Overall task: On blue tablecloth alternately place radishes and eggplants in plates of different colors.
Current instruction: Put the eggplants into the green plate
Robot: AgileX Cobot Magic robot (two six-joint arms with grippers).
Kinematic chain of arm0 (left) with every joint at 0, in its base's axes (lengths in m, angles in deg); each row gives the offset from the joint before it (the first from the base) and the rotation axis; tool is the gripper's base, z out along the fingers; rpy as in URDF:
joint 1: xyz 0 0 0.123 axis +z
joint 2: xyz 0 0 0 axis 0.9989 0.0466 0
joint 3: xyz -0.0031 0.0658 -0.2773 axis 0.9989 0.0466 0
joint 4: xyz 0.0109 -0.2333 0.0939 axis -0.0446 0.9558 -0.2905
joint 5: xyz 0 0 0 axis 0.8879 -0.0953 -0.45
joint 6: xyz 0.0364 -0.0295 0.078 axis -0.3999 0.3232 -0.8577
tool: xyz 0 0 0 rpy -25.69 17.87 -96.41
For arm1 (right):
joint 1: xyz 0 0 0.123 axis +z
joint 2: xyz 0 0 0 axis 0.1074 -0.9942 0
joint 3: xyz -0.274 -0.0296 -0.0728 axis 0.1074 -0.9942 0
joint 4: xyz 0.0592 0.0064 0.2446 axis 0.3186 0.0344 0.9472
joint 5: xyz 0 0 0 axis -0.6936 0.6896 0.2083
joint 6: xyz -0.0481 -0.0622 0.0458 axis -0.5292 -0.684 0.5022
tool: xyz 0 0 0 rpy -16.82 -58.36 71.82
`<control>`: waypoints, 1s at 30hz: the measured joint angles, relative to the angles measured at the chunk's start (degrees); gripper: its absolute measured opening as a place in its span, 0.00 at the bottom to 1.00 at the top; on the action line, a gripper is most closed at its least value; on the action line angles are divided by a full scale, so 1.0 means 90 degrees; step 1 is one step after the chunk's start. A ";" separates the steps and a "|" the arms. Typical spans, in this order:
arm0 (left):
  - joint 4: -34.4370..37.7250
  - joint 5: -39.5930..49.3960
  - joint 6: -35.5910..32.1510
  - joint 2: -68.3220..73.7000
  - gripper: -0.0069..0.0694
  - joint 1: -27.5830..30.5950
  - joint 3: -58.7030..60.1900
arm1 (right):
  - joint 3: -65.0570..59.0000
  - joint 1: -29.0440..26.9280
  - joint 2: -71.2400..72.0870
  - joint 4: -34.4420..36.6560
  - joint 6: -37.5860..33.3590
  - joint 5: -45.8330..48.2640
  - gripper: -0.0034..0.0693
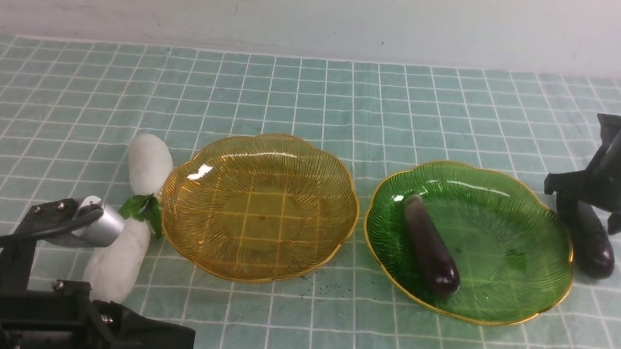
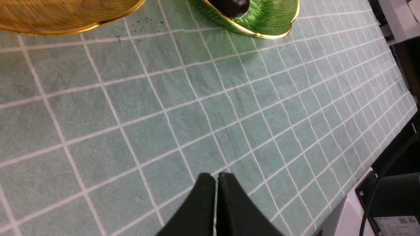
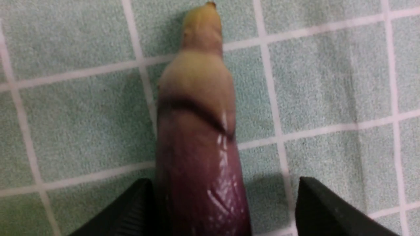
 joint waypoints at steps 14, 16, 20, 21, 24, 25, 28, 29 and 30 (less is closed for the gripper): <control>-0.0009 0.0000 0.0000 0.0000 0.08 0.0000 0.0007 | -0.0032 0.0000 0.1107 0.0153 -0.0584 0.1259 0.47; -0.0014 -0.0007 0.0000 0.0000 0.08 0.0000 0.0034 | -0.0032 0.0020 0.1467 0.0398 -0.0583 0.1334 0.47; -0.0060 -0.0180 0.0000 0.0000 0.08 0.0000 0.0126 | -0.0026 0.0305 0.1869 0.0850 -0.0589 0.1543 0.47; -0.0074 -0.0245 0.0000 0.0000 0.08 0.0000 0.0126 | -0.0026 0.0430 0.1881 0.0942 -0.0597 0.1594 0.47; -0.0114 -0.0361 0.0027 0.0000 0.08 0.0000 0.0126 | -0.0026 0.0951 0.1759 0.1078 -0.0722 0.1648 0.47; -0.0119 -0.0361 0.0036 0.0000 0.08 0.0000 0.0126 | -0.0026 0.1139 0.1657 0.1079 -0.0824 0.1653 0.47; -0.0133 -0.0417 0.0049 0.0000 0.08 0.0000 0.0126 | -0.0026 0.1589 0.1339 0.1083 -0.1129 0.1660 0.47; -0.0133 -0.0455 0.0049 0.0000 0.08 0.0000 0.0126 | -0.0026 0.1685 0.1233 0.1083 -0.1188 0.1654 0.47; -0.0133 -0.0468 0.0049 0.0000 0.08 0.0000 0.0126 | -0.0026 0.1755 0.1145 0.1083 -0.1222 0.1654 0.47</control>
